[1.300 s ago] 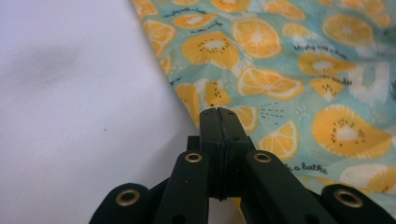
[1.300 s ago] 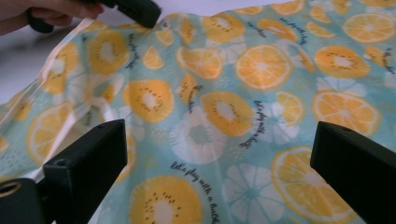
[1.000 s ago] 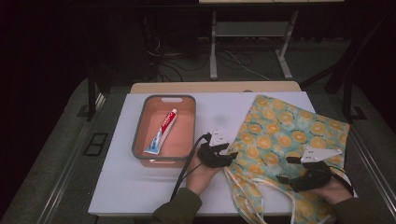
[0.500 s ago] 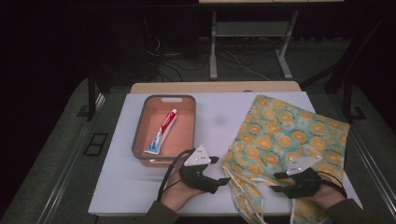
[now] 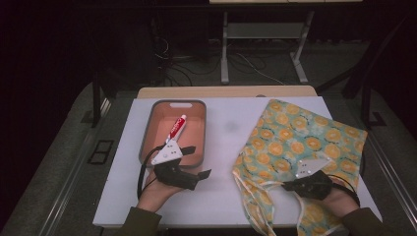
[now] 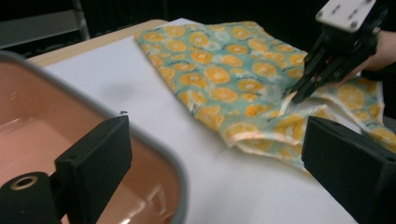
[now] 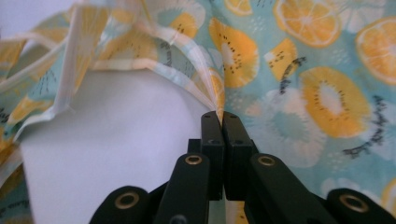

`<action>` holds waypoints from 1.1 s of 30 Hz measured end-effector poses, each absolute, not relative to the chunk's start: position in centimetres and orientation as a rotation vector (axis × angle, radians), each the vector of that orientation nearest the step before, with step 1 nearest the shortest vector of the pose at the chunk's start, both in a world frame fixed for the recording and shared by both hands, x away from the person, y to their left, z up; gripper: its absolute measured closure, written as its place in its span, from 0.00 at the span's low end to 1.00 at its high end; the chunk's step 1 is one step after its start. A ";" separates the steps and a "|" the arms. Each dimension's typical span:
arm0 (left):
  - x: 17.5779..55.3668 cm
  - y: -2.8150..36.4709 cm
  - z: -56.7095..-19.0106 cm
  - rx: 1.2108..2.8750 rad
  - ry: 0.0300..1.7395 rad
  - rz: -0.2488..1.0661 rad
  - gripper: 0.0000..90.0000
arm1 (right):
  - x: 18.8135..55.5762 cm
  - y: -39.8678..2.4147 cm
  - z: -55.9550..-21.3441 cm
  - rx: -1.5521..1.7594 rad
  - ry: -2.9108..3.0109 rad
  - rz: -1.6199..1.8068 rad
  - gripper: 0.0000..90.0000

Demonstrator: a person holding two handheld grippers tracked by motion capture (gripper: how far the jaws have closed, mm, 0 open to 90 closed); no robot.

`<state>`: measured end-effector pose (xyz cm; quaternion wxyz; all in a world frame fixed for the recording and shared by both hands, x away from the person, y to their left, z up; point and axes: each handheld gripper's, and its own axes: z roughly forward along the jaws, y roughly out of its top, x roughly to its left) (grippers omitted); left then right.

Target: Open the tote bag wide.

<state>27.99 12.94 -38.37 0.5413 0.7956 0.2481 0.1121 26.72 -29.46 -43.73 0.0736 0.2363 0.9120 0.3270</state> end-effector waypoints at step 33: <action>28.5 14.3 -39.1 1.843 0.614 0.281 0.09 | 33.5 -23.2 -39.8 0.874 2.548 1.167 0.42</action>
